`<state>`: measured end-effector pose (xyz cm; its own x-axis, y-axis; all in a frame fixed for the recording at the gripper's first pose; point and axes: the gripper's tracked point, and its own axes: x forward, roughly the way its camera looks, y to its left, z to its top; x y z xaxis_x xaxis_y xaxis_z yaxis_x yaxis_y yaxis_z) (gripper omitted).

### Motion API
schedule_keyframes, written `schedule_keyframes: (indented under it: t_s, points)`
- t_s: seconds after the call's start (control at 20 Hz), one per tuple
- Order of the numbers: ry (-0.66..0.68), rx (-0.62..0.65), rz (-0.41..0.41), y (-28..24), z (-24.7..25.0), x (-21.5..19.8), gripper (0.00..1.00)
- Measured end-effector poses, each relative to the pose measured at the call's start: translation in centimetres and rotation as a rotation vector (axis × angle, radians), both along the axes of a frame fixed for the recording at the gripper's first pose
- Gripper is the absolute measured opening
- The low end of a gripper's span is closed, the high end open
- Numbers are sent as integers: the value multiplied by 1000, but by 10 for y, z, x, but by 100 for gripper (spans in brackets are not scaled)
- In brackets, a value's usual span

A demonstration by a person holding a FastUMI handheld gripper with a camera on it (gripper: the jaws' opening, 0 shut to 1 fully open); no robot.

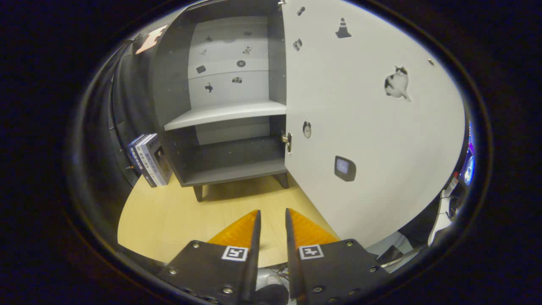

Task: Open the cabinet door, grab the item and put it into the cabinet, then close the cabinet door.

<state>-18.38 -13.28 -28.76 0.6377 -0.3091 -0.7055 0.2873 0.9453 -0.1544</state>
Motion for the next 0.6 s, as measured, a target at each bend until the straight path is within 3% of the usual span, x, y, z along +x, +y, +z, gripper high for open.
schedule_keyframes:
  t_s: [0.05, 0.1, 0.35, 0.6]
  points:
    - [14, -6, 14, 1, -10, 1, 37]
    - [32, 1, 30, 6, -18, 0, 37]
    - [131, 27, 82, 20, -68, -1, 100]
    - [237, 47, 112, 29, -115, -6, 100]
